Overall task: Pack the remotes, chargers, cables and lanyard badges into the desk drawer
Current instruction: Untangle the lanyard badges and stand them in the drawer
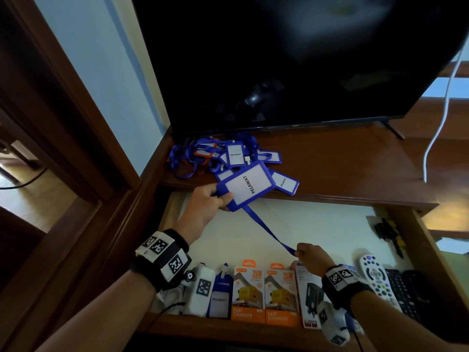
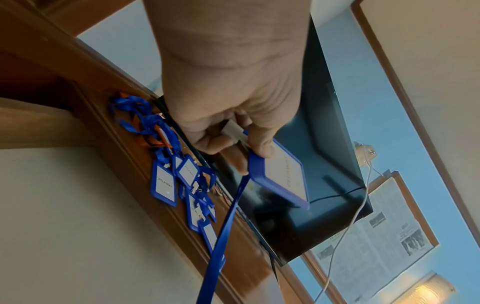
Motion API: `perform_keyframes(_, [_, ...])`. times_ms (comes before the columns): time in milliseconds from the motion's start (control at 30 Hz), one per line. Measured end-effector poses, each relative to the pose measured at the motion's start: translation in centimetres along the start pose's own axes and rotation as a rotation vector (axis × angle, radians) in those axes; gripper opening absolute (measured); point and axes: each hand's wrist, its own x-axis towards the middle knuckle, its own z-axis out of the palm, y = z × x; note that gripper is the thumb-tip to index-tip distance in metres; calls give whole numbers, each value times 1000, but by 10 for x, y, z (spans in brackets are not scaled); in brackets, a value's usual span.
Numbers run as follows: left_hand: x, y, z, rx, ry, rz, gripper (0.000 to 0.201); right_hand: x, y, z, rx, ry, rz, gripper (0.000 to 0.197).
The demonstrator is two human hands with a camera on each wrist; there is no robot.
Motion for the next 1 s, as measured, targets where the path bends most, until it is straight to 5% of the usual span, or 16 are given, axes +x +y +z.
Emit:
perform_keyframes(133, [-3, 5, 0, 9, -4, 16, 22, -3, -10, -9, -8, 67, 30, 31])
perform_keyframes(233, [-5, 15, -1, 18, -45, 49, 18, -11, -30, -26, 24, 117, -23, 7])
perform_keyframes(400, [-8, 41, 7, 69, -264, 121, 17, -39, -95, -69, 833, 118, -255, 43])
perform_keyframes(500, [-9, 51, 10, 67, -337, 166, 17, -62, -130, -85, 1239, 8, -459, 49])
perform_keyframes(600, [-8, 53, 8, 19, -274, 180, 11, -75, -147, -95, 1451, -112, -619, 41])
perform_keyframes(733, [3, 43, -2, 15, -44, 266, 16, -86, -158, -103, 1113, -31, -563, 11])
perform_keyframes(1000, [4, 18, -14, 232, 90, 284, 18, -112, -159, -116, 647, -28, -518, 13])
